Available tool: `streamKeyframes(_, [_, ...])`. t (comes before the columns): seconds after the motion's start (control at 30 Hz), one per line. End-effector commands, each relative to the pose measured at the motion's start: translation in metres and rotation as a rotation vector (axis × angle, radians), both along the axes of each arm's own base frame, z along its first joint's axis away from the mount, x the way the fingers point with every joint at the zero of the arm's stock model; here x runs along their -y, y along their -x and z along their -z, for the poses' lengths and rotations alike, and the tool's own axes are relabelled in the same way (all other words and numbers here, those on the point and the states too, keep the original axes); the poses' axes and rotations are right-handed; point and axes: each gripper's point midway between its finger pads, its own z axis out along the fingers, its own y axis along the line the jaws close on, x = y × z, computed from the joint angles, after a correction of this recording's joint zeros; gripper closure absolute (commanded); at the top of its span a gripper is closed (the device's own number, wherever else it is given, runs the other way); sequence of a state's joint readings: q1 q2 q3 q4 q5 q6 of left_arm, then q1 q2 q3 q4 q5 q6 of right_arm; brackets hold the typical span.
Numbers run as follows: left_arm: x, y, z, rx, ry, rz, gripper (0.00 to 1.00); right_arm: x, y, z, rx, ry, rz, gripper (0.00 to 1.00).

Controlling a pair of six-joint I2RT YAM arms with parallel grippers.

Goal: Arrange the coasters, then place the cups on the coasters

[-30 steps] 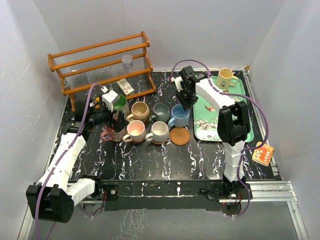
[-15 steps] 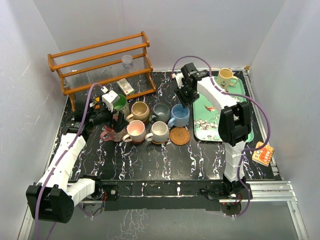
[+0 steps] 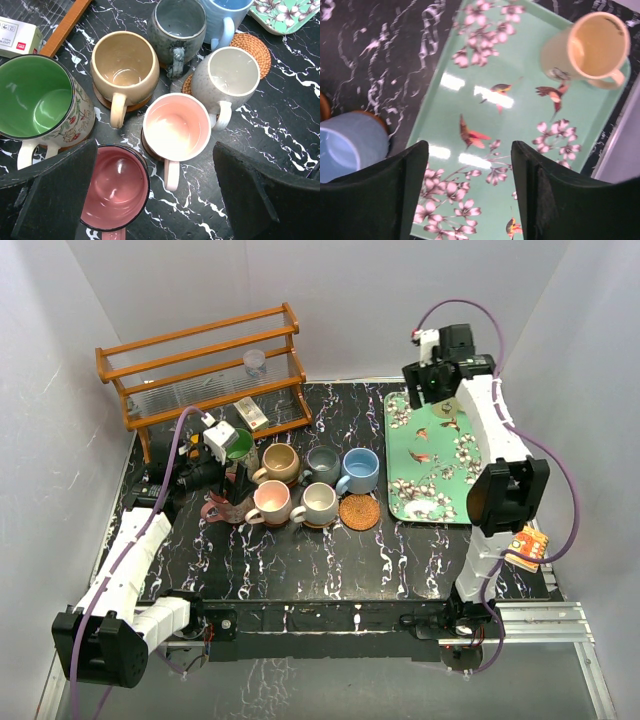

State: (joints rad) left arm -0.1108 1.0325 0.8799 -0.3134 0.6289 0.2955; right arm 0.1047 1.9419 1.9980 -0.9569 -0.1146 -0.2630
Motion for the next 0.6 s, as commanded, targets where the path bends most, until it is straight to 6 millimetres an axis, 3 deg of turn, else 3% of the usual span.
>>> streamKeyframes(0.0, [0.001, 0.003, -0.006, 0.036, 0.012, 0.015, 0.01, 0.051, -0.026, -0.048, 0.176, -0.037, 0.102, 0.31])
streamKeyframes(0.07, [0.0, 0.003, -0.007, 0.042, 0.01, 0.012, 0.01, 0.088, -0.035, -0.048, 0.204, -0.037, 0.18, 0.24])
streamKeyframes(0.23, [0.0, 0.003, -0.007, 0.046, 0.01, 0.013, 0.01, 0.148, -0.055, -0.04, 0.254, 0.0, 0.301, 0.02])
streamKeyframes(0.57, [0.002, 0.004, -0.004, 0.034, 0.017, 0.024, 0.01, 0.204, -0.081, -0.001, 0.257, 0.14, 0.381, 0.02])
